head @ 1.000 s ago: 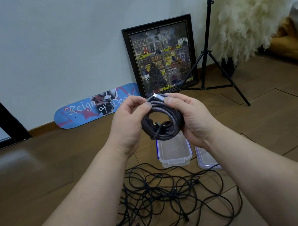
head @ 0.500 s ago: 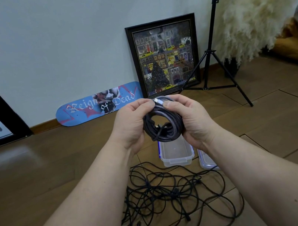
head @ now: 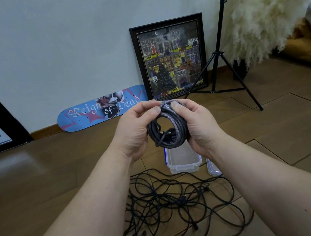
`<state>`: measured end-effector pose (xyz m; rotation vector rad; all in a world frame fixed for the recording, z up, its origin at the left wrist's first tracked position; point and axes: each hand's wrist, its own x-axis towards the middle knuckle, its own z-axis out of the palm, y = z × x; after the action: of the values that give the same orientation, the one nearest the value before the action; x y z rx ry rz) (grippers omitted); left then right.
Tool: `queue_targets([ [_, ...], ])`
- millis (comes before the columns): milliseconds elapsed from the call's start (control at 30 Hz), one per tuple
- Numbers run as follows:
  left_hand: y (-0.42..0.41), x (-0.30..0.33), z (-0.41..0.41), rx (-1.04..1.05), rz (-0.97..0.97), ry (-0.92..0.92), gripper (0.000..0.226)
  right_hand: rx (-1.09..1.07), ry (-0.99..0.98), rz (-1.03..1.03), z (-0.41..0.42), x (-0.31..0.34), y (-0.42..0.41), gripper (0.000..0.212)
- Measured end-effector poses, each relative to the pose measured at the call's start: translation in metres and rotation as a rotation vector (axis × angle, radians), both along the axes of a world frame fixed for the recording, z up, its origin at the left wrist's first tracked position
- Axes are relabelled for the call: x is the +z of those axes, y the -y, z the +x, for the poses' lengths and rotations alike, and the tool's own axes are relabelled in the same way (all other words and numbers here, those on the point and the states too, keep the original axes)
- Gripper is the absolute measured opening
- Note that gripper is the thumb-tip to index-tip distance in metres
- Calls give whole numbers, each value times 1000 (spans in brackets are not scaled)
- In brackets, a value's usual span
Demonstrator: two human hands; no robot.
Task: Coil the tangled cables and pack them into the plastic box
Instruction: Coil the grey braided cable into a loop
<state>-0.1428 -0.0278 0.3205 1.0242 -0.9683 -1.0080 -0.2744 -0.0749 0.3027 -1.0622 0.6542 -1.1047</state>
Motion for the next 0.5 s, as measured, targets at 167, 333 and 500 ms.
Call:
queue_targets([
  [167, 0, -2, 1, 55, 16, 14, 19, -2, -59, -69, 3, -1, -2, 27],
  [333, 4, -3, 4, 177, 38, -68, 17, 109, -189, -254, 3, -6, -7, 56],
  [500, 2, -7, 5, 112, 195, -66, 14, 47, -134, -223, 1, -6, 0, 23],
])
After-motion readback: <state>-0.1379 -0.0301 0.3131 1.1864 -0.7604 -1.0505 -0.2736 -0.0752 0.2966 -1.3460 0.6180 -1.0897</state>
